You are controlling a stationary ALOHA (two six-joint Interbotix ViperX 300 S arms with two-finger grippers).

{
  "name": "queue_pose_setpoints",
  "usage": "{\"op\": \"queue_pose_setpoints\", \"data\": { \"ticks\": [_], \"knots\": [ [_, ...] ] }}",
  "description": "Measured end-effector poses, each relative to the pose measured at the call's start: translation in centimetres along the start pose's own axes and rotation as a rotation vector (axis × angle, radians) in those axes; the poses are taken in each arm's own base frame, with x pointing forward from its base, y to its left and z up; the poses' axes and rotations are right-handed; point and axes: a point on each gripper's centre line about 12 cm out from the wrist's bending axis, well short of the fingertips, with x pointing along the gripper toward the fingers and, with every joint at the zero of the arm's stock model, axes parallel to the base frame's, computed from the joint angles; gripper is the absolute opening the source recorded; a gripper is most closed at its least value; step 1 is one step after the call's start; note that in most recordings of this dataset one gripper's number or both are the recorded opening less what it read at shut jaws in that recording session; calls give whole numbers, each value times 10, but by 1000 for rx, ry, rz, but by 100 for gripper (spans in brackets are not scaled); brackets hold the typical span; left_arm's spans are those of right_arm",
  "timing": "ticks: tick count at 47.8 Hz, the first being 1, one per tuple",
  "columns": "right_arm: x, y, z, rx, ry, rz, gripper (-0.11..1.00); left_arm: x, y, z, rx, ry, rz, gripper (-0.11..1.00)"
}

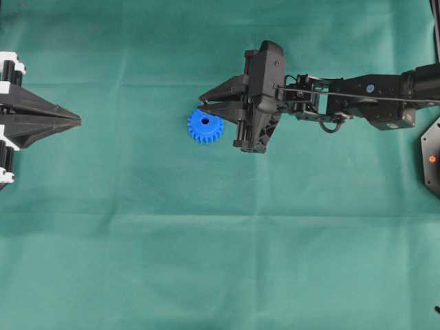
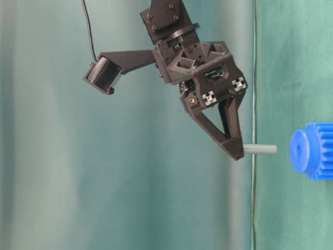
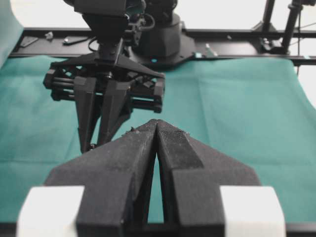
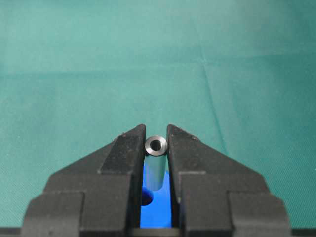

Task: Insert the shaft placed at a random location into the center hole of the small gear at another random location.
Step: 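Lift the shaft and carry it left over the blue gear's hole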

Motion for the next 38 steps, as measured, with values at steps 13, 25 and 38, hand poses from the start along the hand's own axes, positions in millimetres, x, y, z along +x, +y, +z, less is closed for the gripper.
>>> {"op": "queue_pose_setpoints", "data": {
  "ticks": [13, 25, 38],
  "knots": [
    [0, 0, -1, 1, 2, -1, 14, 0, 0, 0, 0, 0, 0, 0],
    [7, 0, -7, 4, 18, -1, 14, 0, 0, 0, 0, 0, 0, 0],
    [13, 3, -18, 16, 41, 4, 14, 0, 0, 0, 0, 0, 0, 0]
  ]
}}
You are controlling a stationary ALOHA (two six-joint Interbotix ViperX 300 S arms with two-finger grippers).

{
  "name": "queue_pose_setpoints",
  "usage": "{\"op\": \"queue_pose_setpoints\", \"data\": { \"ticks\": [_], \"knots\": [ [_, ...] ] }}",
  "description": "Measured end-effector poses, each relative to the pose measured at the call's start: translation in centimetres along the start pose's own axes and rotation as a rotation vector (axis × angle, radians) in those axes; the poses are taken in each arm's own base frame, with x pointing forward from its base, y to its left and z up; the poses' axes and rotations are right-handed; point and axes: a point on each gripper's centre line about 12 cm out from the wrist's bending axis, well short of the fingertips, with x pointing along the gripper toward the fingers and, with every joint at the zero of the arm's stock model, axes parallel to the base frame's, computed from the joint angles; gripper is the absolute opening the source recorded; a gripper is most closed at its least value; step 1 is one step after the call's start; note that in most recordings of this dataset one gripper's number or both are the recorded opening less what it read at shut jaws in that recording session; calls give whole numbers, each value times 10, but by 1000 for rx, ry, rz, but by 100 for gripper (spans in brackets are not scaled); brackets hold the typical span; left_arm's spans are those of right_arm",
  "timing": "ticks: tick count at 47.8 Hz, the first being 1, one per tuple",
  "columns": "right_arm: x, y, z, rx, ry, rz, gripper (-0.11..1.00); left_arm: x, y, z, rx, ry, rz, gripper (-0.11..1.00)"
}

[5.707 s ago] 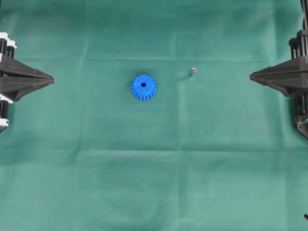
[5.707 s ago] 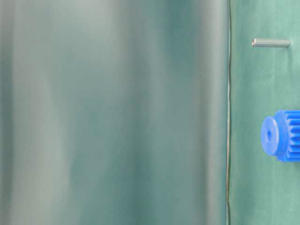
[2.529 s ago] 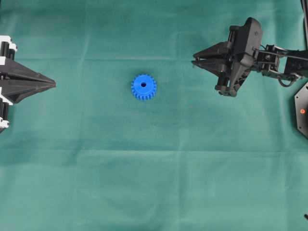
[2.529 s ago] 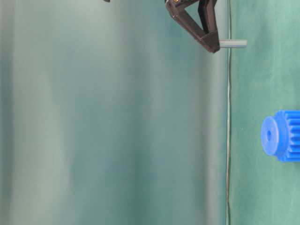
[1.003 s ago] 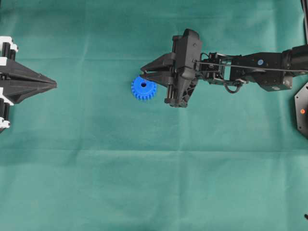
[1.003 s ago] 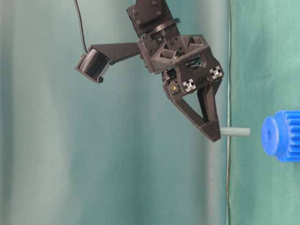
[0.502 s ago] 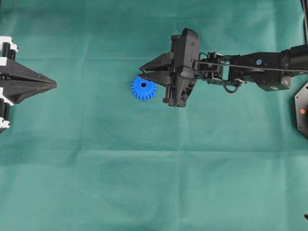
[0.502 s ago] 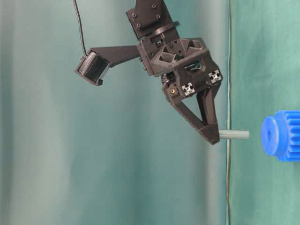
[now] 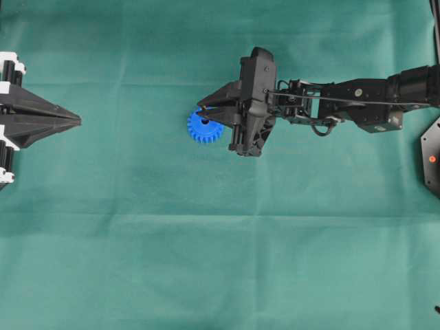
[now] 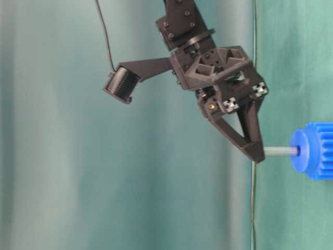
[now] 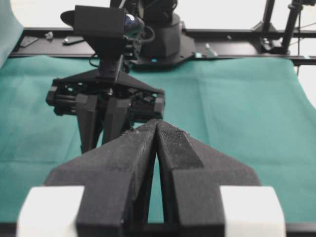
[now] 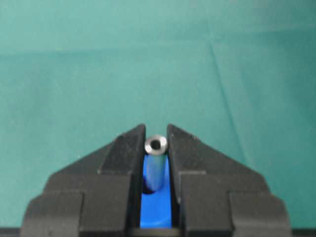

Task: Insert the shaft placed at a random location into the center hole of the small gear at another random location.
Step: 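Lift the shaft and carry it left over the blue gear's hole, then lower the held shaft into the blue gear's center hole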

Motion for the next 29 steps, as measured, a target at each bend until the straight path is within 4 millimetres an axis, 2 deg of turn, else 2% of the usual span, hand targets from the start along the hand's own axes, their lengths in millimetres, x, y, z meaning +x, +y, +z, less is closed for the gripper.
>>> {"op": "queue_pose_setpoints", "data": {
  "ticks": [29],
  "knots": [
    [1, 1, 1, 4, -11, 1, 14, 0, 0, -1, 0, 12, 0, 0]
  ]
}}
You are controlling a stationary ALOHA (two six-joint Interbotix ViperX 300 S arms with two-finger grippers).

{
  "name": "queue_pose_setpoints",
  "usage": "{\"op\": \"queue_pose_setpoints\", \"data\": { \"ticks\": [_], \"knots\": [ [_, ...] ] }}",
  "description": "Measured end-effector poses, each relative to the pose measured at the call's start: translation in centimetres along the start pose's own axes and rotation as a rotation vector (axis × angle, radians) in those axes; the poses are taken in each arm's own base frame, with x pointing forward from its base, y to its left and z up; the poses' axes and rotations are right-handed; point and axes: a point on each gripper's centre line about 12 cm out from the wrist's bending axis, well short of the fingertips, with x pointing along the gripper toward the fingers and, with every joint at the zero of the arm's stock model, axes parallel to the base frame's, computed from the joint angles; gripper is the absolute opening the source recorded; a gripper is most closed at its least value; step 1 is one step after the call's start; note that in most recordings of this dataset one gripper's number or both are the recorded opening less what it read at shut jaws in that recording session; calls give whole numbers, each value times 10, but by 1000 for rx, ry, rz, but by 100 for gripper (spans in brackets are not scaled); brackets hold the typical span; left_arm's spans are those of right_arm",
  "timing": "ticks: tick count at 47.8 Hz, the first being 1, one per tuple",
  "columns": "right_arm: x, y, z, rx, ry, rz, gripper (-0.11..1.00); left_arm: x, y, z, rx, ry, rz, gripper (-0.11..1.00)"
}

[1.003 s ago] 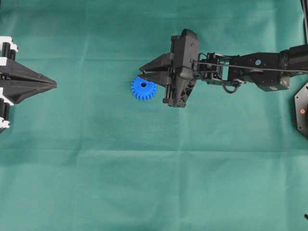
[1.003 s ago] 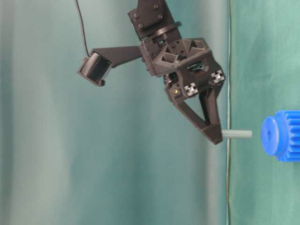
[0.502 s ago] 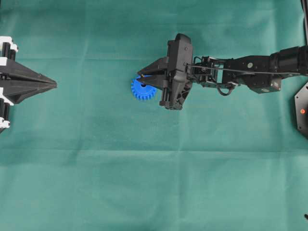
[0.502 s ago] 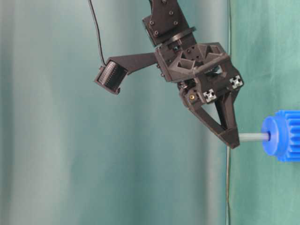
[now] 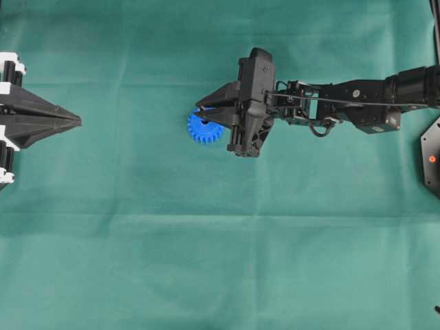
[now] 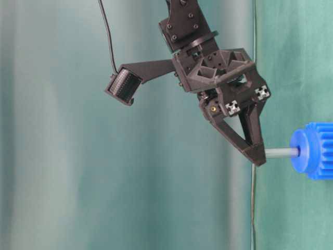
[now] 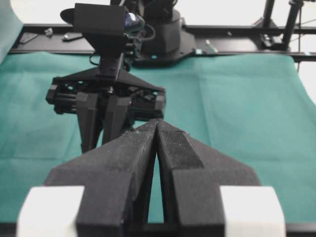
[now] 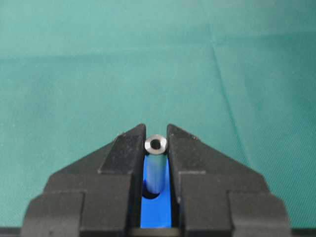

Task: Insert the shaft placed at a random location into the center hole of the small gear at another random location.
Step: 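Lower the held shaft into the blue gear's center hole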

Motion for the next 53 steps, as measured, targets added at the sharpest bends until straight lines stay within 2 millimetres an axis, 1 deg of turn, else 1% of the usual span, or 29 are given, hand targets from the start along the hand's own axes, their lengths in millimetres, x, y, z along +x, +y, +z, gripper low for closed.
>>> {"op": "queue_pose_setpoints", "data": {
  "ticks": [11, 15, 29, 41, 51, 53],
  "knots": [
    [-6, 0, 13, 0, -34, -1, 14, 0, 0, 0, 0, 2, 0, 0],
    [-8, 0, 15, 0, -38, -1, 14, 0, 0, 0, 0, 2, 0, 0],
    [-8, 4, 12, -4, -25, 10, 14, 0, 0, 0, 0, 2, 0, 0],
    [-3, 4, -1, -4, 3, 10, 14, 0, 0, 0, 0, 2, 0, 0],
    [-1, 4, -2, -3, -3, 9, 14, 0, 0, 0, 0, 2, 0, 0],
    [0, 5, -5, -4, 4, 10, 14, 0, 0, 0, 0, 0, 0, 0]
  ]
}}
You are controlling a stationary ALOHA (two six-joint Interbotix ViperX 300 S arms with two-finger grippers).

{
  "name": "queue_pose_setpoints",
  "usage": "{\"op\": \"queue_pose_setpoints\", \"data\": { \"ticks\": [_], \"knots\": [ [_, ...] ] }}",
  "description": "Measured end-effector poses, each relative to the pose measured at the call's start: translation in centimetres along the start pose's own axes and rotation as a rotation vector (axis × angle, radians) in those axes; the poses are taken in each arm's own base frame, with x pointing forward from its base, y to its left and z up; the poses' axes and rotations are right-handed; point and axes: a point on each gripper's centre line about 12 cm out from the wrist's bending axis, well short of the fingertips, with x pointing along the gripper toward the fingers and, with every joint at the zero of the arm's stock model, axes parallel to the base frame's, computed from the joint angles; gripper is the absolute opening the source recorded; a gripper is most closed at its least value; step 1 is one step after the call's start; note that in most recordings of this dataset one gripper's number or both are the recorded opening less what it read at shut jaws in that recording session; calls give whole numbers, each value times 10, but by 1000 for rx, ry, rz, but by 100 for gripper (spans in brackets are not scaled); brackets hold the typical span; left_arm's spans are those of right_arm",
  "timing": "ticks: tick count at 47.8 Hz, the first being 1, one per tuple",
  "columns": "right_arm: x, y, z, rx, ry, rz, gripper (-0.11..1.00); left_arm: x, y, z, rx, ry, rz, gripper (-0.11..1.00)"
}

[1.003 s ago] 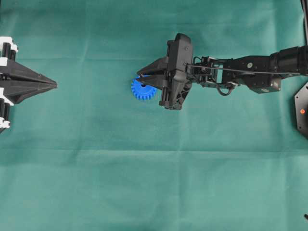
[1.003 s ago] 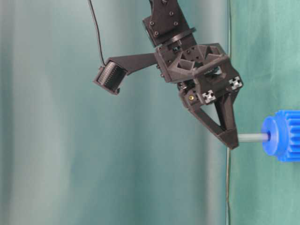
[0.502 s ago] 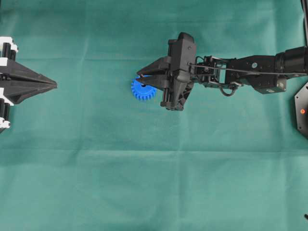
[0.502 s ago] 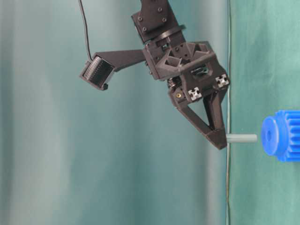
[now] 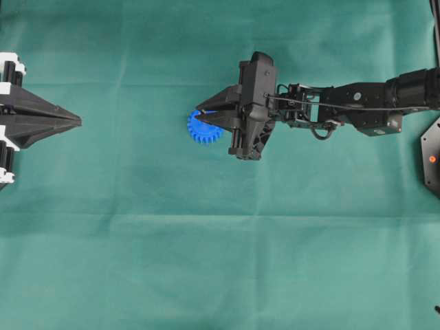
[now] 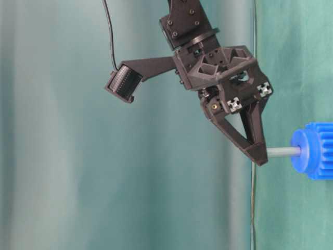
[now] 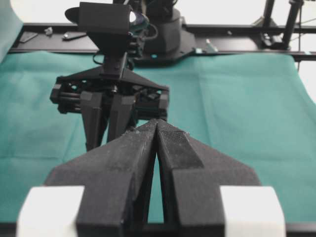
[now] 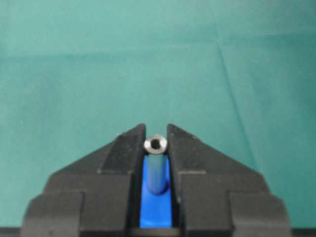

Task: Insert the shaft placed at a random location into the center hole of the small gear at another random location.
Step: 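Lower the held shaft into the blue gear's center hole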

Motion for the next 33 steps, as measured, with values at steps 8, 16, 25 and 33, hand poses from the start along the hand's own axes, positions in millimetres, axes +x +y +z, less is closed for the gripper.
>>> {"op": "queue_pose_setpoints", "data": {
  "ticks": [8, 16, 25, 33],
  "knots": [
    [3, 0, -7, 0, 14, 0, 14, 0, 0, 0, 0, 2, 0, 0],
    [4, 0, -8, 1, 14, 0, 14, 0, 0, 0, 0, 2, 0, 0],
    [5, 0, -11, 1, 22, -1, 14, 0, 0, 0, 0, 3, 0, 0],
    [9, 0, -21, 7, 40, -1, 14, 0, 0, 0, 0, 3, 0, 0]
  ]
}}
